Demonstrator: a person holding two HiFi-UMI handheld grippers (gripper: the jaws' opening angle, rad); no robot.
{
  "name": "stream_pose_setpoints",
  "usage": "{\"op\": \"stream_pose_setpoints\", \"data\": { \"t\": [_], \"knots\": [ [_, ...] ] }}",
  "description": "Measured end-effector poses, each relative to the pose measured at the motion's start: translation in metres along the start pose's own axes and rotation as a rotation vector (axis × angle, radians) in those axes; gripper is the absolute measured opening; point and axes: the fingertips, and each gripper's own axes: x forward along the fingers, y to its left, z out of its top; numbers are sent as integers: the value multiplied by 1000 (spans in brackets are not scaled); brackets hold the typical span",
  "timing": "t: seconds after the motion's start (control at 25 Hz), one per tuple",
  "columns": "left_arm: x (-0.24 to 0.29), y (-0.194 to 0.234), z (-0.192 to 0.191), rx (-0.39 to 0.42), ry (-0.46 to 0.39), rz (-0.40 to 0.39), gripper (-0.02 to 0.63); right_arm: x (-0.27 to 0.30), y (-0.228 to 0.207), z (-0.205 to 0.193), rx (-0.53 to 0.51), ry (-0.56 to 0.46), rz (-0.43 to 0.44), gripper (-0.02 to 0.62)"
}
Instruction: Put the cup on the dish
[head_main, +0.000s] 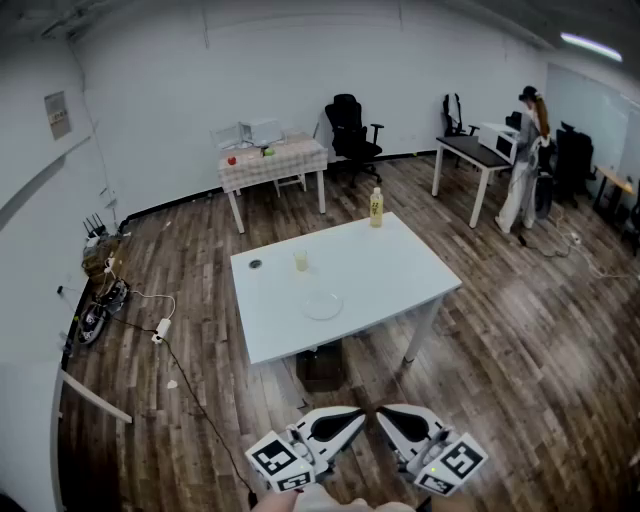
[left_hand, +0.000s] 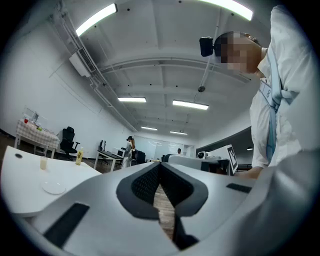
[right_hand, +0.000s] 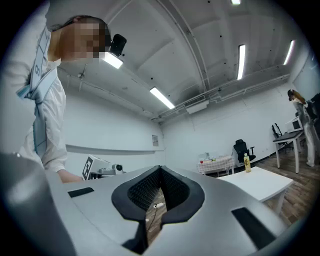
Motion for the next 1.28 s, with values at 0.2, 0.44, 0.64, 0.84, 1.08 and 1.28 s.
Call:
{"op": "stream_pose_setpoints", "data": {
  "t": [0.2, 0.44, 0.64, 0.84, 1.08, 1.28],
  "knots": [
    [-2, 6, 0, -2, -4, 4, 2, 5, -3, -2, 1, 1, -1, 31],
    [-5, 13, 3, -3, -12, 17, 2, 14, -4, -1, -5, -12, 23, 31],
    [-10, 26, 6, -4, -18, 31, 2, 27, -1, 1, 33, -20, 55, 34],
    [-17, 50, 5, -2, -19, 40, 2, 48, -7, -8, 20, -1, 68, 34],
    [-24, 89, 16, -10, -29, 49, 2, 87, -20, -13, 19, 10, 74, 34],
    [-28, 134, 21, -15, -23, 55, 2, 127, -39, -15, 14, 15, 80, 34]
  ]
}}
